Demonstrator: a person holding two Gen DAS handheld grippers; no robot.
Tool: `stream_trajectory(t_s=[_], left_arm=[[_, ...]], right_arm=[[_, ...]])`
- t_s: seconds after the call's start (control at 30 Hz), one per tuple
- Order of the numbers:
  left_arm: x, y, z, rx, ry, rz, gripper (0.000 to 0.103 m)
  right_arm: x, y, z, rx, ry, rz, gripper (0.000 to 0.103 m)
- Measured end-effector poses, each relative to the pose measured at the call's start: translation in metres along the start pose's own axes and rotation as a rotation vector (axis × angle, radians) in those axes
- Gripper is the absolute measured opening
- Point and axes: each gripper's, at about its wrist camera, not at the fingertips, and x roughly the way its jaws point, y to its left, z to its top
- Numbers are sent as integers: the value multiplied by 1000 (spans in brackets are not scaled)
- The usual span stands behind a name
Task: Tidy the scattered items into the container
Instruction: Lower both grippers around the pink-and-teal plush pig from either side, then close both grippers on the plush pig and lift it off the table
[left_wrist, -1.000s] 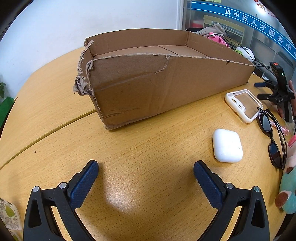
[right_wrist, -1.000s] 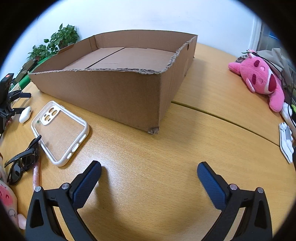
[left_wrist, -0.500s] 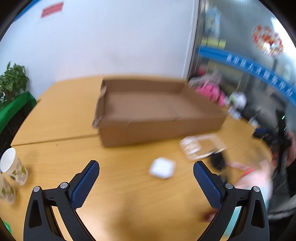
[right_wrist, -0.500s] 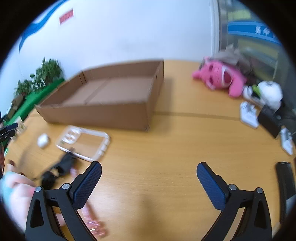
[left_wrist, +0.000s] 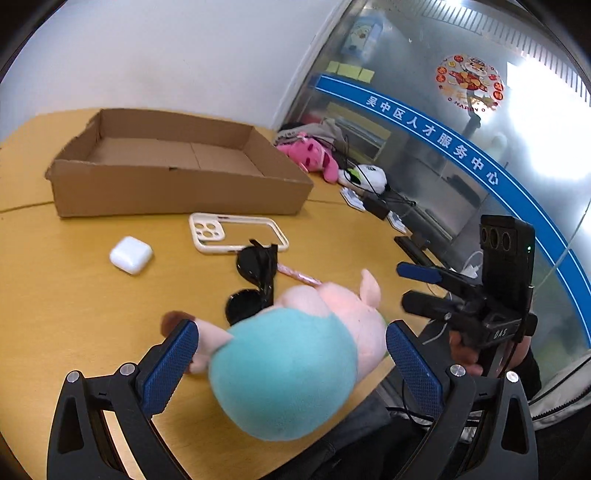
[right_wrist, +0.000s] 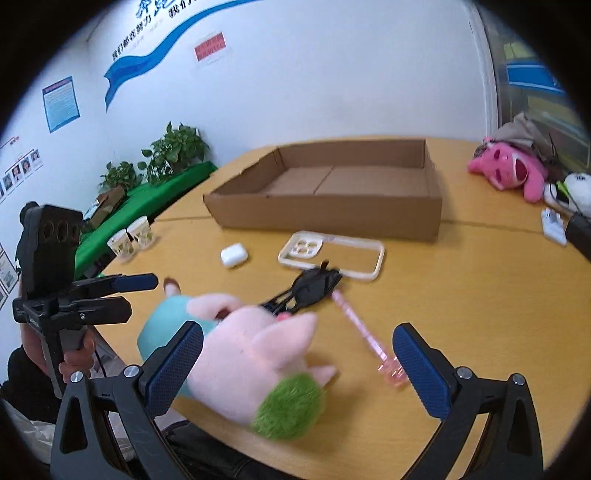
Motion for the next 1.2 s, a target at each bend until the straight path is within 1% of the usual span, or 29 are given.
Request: stream_trajectory(t_s=[0.13, 0.23, 0.33, 0.43, 0.5, 0.6, 0.77, 0.83, 0.9, 1.0, 1.07, 1.2], left_arm=[[14, 1, -3, -8, 39, -8, 103], [21, 3, -8, 2, 65, -14, 103], [31, 4, -14, 10, 94, -6, 103], [40, 6, -24, 0, 113, 21, 103], [40, 2, -27, 16, 108, 41, 103], [44, -1, -29, 32, 124, 66, 103], [48, 16, -26, -38, 138, 25, 103], [49, 21, -23, -52, 140, 4, 101], [49, 27, -17, -70, 129, -15, 97], [56, 39, -1, -83, 125, -6, 97], [64, 50, 11, -95, 125, 0, 97], [70, 61, 30, -78, 100, 1, 100]], right_arm=[[14, 9, -8, 14, 46, 9, 103], [20, 18, -11, -17, 64, -15, 103], [31, 25, -18, -50, 101, -27, 102], [39, 23, -24, -39, 114, 12, 102], [44, 18, -24, -17, 125, 42, 102], [50, 15, -22, -1, 147, 78, 102], [59, 14, -18, 6, 156, 111, 102], [63, 12, -14, 10, 162, 133, 102], [68, 8, -10, 19, 164, 157, 102], [79, 4, 2, 22, 150, 177, 102], [88, 4, 16, -12, 125, 159, 102], [97, 2, 39, -64, 65, 118, 102]])
